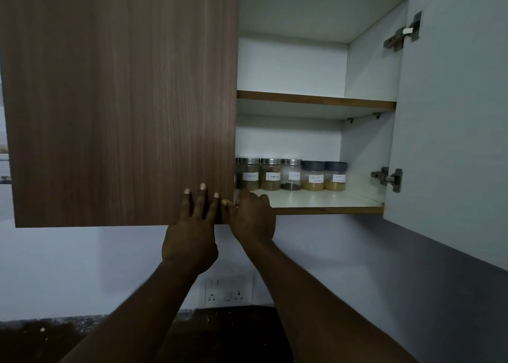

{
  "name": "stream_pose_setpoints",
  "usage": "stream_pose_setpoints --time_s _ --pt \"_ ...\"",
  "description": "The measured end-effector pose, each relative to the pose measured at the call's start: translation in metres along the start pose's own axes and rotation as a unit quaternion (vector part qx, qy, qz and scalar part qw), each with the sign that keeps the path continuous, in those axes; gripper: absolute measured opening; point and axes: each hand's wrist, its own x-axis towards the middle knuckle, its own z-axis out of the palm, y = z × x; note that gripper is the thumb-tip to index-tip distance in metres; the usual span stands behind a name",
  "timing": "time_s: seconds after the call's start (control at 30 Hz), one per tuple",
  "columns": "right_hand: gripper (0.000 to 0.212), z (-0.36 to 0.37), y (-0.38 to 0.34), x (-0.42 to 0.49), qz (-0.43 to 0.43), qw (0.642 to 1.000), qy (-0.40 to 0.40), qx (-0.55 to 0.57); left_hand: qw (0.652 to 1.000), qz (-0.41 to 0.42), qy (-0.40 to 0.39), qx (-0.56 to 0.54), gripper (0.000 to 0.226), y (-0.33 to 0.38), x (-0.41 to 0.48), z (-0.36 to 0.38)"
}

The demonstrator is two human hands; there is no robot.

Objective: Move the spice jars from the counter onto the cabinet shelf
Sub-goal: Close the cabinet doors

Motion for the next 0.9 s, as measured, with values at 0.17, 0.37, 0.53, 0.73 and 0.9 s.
stream_pose_setpoints --time_s 0.17,0.37,0.53,0.73,0.9 --pt "0.039 -0.007 -0.004 -0.006 -0.010 1.000 -0.013 -0.009 1.000 0.001 -0.009 -0.019 0.103 0.001 0.002 -0.005" --pt "0.027 -0.031 0.007 -0.025 -0.031 0.999 0.002 -0.029 0.996 0.034 -0.011 -0.084 0.093 0.009 0.002 -0.026" --pt "0.026 -0.075 0.028 -0.040 -0.022 0.997 0.029 -0.061 0.991 0.077 0.020 -0.110 0.084 0.040 0.001 -0.047" --pt "0.022 -0.154 0.063 -0.063 0.020 0.991 0.068 -0.117 0.972 0.161 0.035 -0.169 0.079 0.110 -0.004 -0.071" --pt "0.020 -0.227 0.102 -0.092 0.075 0.976 0.104 -0.176 0.939 0.243 0.052 -0.236 0.077 0.181 -0.017 -0.099"
